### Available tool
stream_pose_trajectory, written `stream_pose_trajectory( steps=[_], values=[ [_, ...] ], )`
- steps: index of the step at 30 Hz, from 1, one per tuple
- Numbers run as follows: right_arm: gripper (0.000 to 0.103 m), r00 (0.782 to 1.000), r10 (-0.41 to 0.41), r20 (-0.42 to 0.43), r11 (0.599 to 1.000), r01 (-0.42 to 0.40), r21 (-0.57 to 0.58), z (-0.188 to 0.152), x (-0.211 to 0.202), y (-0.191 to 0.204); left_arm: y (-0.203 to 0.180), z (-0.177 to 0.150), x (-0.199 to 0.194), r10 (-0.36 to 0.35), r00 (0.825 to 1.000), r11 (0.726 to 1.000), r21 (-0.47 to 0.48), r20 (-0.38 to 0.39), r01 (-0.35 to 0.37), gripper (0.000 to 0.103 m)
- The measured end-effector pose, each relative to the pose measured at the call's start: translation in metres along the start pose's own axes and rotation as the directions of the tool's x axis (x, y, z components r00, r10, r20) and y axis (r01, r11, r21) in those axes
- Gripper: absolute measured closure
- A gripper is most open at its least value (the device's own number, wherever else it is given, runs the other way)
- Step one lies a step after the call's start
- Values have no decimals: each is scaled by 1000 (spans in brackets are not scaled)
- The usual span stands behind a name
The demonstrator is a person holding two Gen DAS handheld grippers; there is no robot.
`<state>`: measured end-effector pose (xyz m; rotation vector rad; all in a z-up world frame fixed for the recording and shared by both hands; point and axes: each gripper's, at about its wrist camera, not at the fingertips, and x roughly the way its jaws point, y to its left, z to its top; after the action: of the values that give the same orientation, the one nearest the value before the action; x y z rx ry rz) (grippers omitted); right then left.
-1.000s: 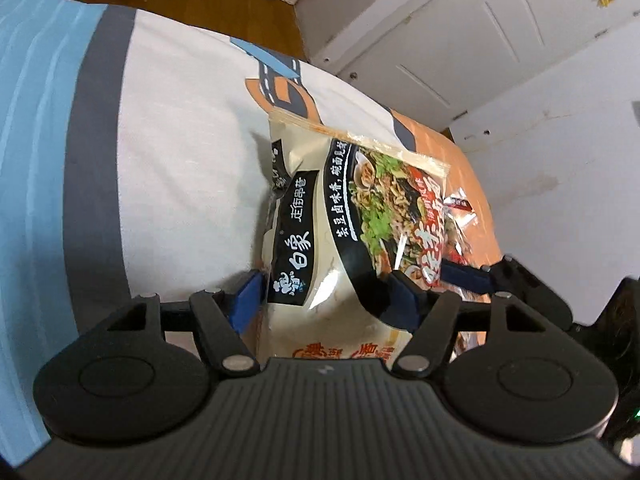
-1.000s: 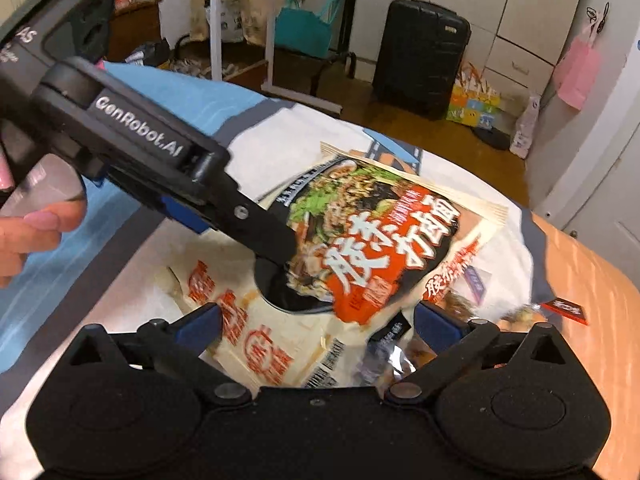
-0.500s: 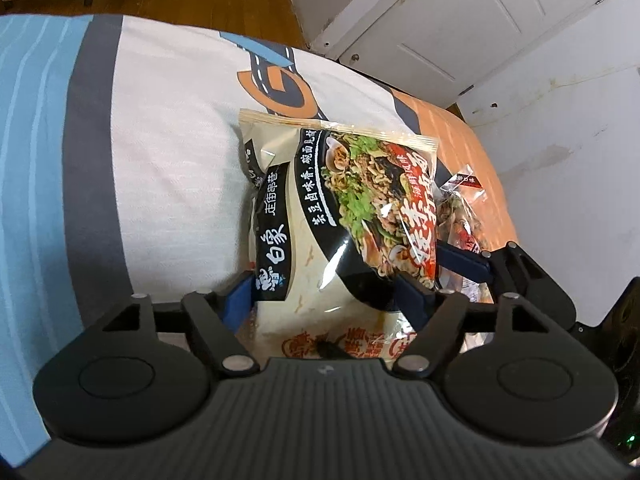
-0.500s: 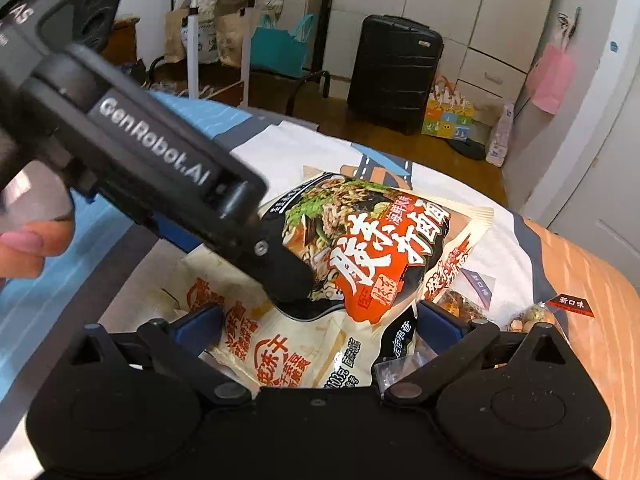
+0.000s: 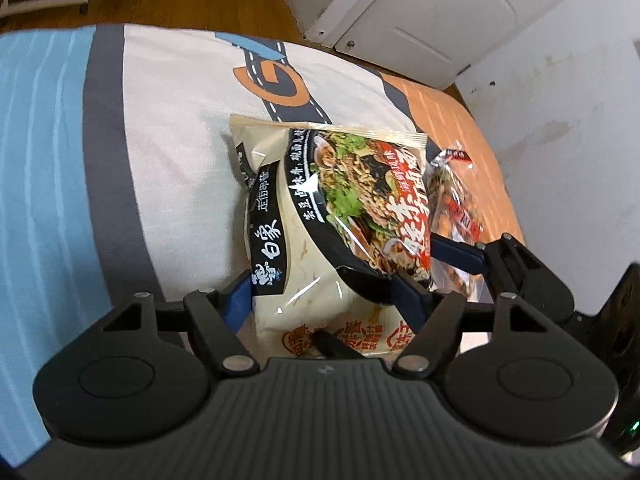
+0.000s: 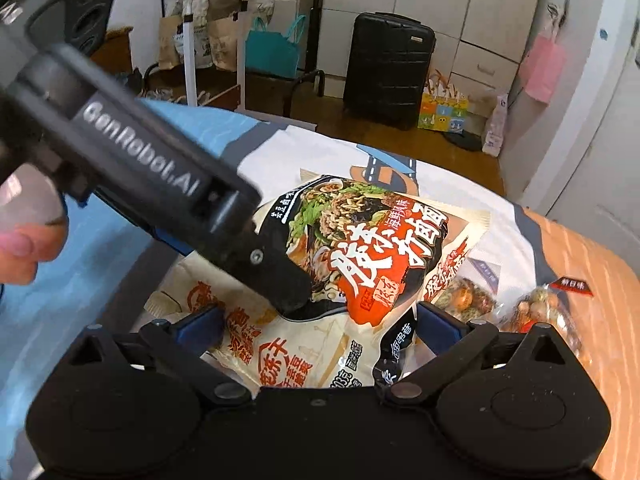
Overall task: Organize snacks
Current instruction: 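Carry the noodle bag with both tools into the pink box and open them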
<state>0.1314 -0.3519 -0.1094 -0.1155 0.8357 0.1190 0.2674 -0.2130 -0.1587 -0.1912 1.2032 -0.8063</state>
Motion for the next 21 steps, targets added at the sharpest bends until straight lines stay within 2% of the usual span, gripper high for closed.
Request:
stream_pose_trajectory(
  steps=[5,13,21],
  values=[
    [1,1000,13,17,1000,-13,7,-1,-14,15,-8,-8,-17,43,999,998,52,-14,-42,32],
    [1,999,49,11,998,-50,29,-6,-39,40,-12,-35,-53,89,996,994,59,-33,-87,32],
    [1,995,81,58,996,-83,34,-10,-72,68,-23,-68,-102,150,989,987,66,0,-150,32]
  ],
)
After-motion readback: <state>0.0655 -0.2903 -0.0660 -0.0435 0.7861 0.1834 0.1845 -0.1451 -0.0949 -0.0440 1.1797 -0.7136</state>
